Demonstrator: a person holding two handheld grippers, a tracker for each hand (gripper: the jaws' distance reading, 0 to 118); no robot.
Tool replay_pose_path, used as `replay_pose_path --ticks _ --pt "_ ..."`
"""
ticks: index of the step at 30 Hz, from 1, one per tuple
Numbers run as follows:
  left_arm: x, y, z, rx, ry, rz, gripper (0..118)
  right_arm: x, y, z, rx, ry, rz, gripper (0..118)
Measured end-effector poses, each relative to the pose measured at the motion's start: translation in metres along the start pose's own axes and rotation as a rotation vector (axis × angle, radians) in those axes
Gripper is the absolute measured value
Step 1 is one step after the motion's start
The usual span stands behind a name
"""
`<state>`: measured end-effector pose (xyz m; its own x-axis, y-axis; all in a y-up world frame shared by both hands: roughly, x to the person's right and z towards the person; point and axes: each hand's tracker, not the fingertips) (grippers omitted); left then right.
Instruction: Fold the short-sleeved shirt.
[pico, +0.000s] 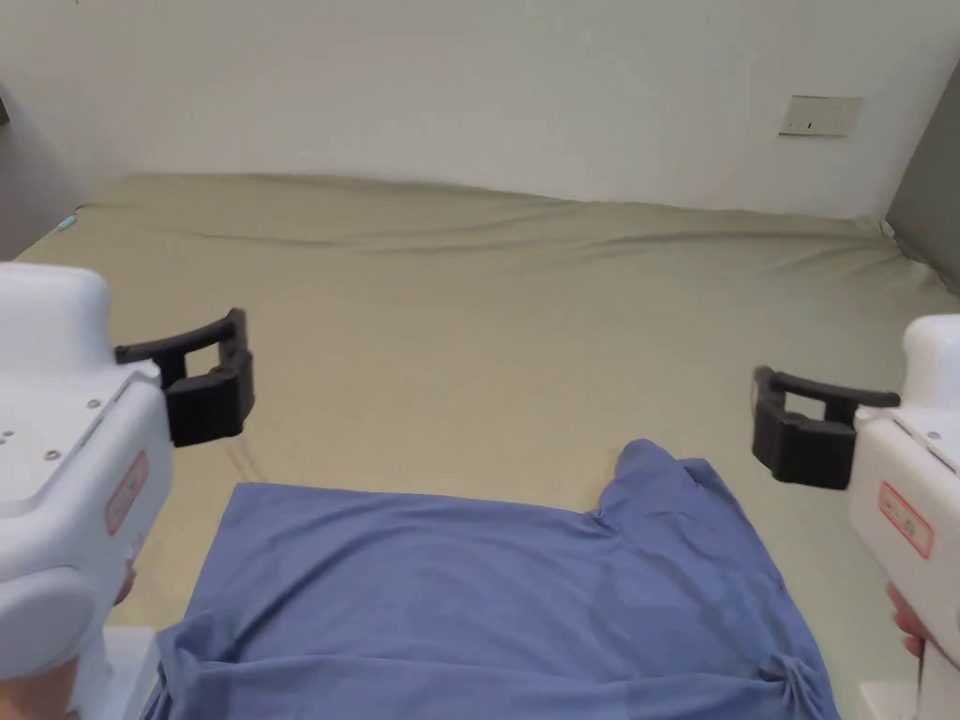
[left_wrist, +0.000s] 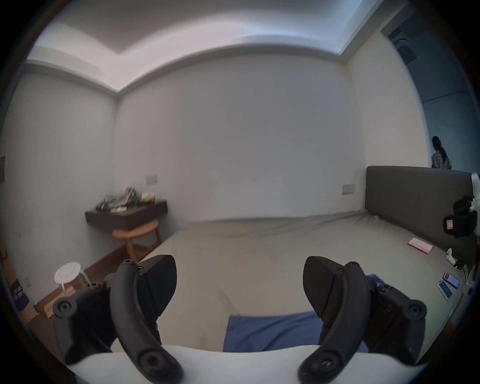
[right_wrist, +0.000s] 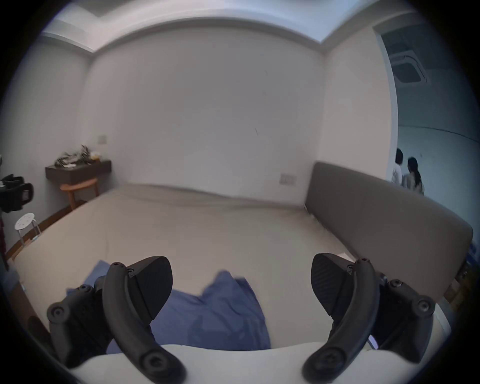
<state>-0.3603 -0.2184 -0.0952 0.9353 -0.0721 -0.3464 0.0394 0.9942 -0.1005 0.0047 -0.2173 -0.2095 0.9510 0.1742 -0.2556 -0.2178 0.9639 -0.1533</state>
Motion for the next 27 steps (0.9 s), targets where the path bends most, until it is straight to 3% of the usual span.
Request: replay_pose_path --ticks 2,4,7,10,14,24,26,27 --pt "0.015 0.006 0.004 0.029 -0.006 -0.031 76 -0.017 0.007 0.006 0.055 0.013 0.028 92" --pt "0.029 0.006 0.006 0.047 -0.016 -0.046 71 -0.033 0.011 0.006 0.069 0.012 0.066 87" --pt "0.048 0.002 0.003 0.039 -0.022 -0.074 25 -0.051 0.006 0.002 0.071 0.029 0.087 28" --pt "0.061 -0.006 -0.001 0.035 -0.035 -0.092 2 -0.069 -0.002 0.0 0.061 0.036 0.112 0" --pt "0.067 -0.011 -0.014 -0.003 -0.092 -0.083 1 -0.077 -0.009 -0.009 0.058 0.051 0.158 0" --pt "0.055 -0.066 -0.086 -0.159 -0.152 -0.101 3 -0.068 -0.026 -0.054 -0.008 0.045 0.135 0" --pt "0.042 -0.094 -0.114 -0.277 -0.129 -0.108 10 -0.063 -0.036 -0.065 -0.031 0.031 0.139 0" --pt "0.032 -0.111 -0.13 -0.334 -0.121 -0.097 20 -0.061 -0.042 -0.071 -0.05 0.021 0.14 0"
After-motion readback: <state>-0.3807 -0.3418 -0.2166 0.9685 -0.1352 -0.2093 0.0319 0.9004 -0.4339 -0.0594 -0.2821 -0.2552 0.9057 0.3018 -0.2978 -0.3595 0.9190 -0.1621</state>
